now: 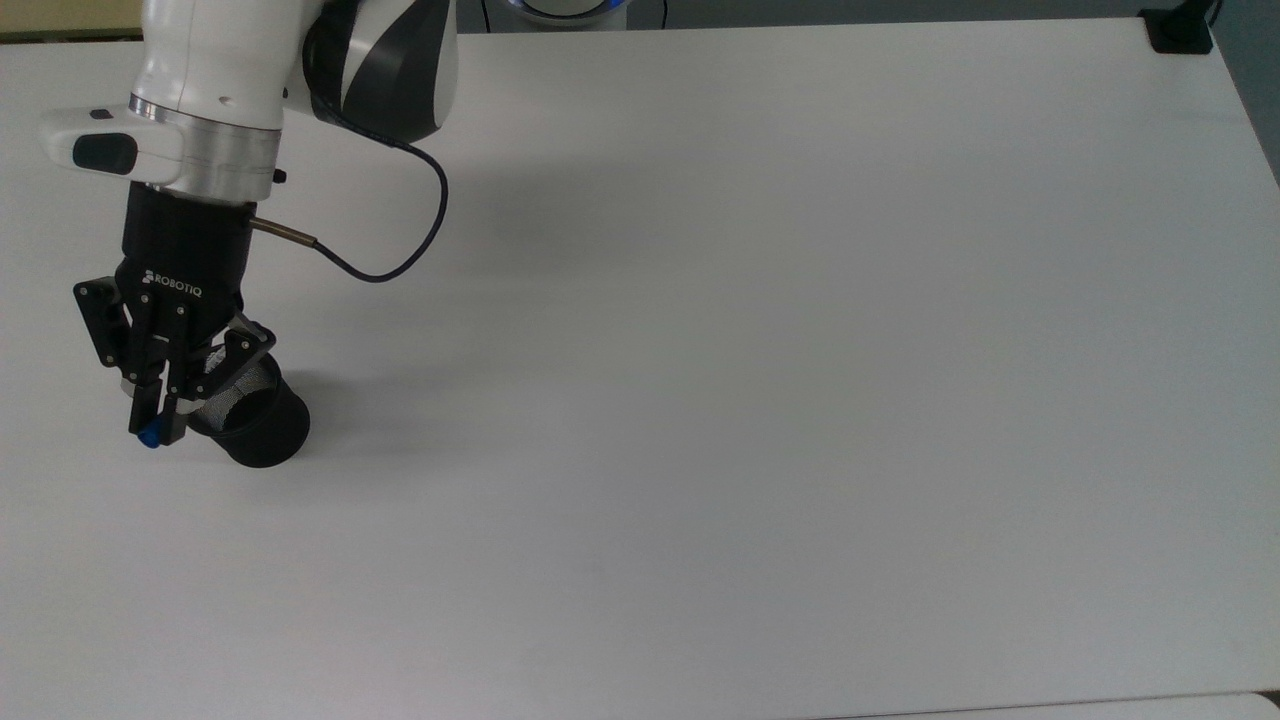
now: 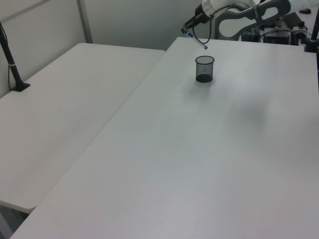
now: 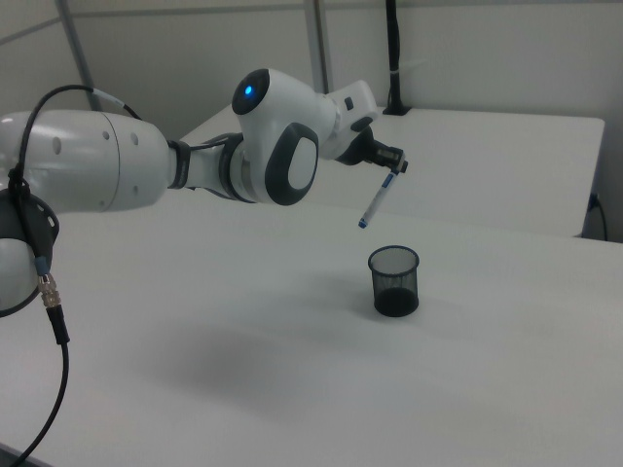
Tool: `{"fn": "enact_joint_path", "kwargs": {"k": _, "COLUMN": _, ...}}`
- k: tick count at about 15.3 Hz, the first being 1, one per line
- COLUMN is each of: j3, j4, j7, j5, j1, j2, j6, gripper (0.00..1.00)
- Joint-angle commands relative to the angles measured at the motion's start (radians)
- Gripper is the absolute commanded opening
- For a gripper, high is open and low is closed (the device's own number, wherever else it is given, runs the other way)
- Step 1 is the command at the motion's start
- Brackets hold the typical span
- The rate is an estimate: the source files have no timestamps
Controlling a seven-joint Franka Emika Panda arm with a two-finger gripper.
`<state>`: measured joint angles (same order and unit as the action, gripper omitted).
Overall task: Insert the marker
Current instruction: 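Carry the marker over the black mesh pen cup, then lower the marker into the pen cup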
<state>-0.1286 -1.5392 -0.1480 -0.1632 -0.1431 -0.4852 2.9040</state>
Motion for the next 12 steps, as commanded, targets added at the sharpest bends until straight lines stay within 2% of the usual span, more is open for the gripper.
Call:
{"fn": "enact_joint_path", "kwargs": {"k": 1, "j3": 0.001, "j4": -0.041, "j7": -0.018, "j5": -0.064, "j1": -0.019, "j2": 0.002, "j6": 0.035, "gripper": 0.14}}
{"fn": "enact_joint_path", "kwargs": {"k": 5, "j3": 0.003, "j4": -0.035, "j7": -0.019, "j5": -0.091, "j1": -0.041, "j2": -0.05, "j6": 0.037, "gripper": 0.14}}
{"fn": "enact_joint_path", "kwargs": {"k": 9, "j3": 0.003, "j4": -0.035, "j7": -0.021, "j5": -0.085, "j1": -0.046, "j2": -0.078, "j6": 0.145, "gripper": 0.14}}
{"fn": "enact_joint_path", "kwargs": {"k": 12, "j3": 0.001, "j4": -0.038, "j7": -0.021, "j5": -0.085, "j1": -0.052, "j2": -0.078, "j6": 0.156, "gripper": 0.16}}
